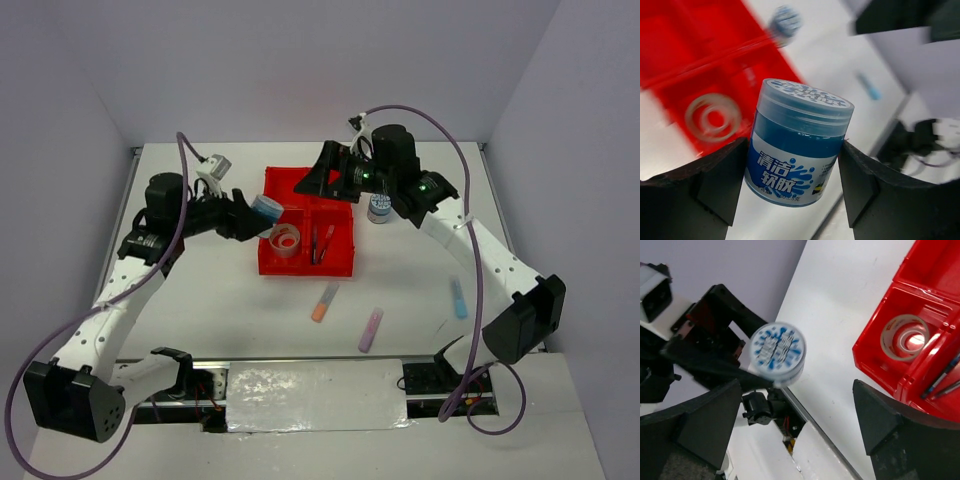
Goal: Sort the stationery into containers
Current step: Place the stationery in the storage box.
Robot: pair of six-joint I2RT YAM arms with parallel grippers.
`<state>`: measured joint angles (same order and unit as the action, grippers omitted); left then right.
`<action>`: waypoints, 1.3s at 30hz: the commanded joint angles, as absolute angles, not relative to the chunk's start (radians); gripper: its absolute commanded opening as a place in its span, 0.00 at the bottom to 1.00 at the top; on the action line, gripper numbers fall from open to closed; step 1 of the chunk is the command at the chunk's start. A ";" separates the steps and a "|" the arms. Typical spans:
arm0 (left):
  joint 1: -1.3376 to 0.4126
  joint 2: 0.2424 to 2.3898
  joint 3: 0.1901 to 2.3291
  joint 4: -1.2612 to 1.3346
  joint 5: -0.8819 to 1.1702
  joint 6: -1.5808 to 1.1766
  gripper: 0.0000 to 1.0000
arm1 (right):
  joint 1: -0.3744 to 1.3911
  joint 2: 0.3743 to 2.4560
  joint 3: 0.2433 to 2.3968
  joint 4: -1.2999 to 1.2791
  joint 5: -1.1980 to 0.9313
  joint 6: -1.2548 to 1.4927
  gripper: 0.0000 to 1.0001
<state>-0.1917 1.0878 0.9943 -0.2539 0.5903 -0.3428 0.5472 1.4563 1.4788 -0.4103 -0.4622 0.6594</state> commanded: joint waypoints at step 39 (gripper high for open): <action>-0.225 1.121 1.094 0.049 1.103 -0.466 0.00 | 0.680 1.457 1.476 -0.250 -0.620 0.552 0.51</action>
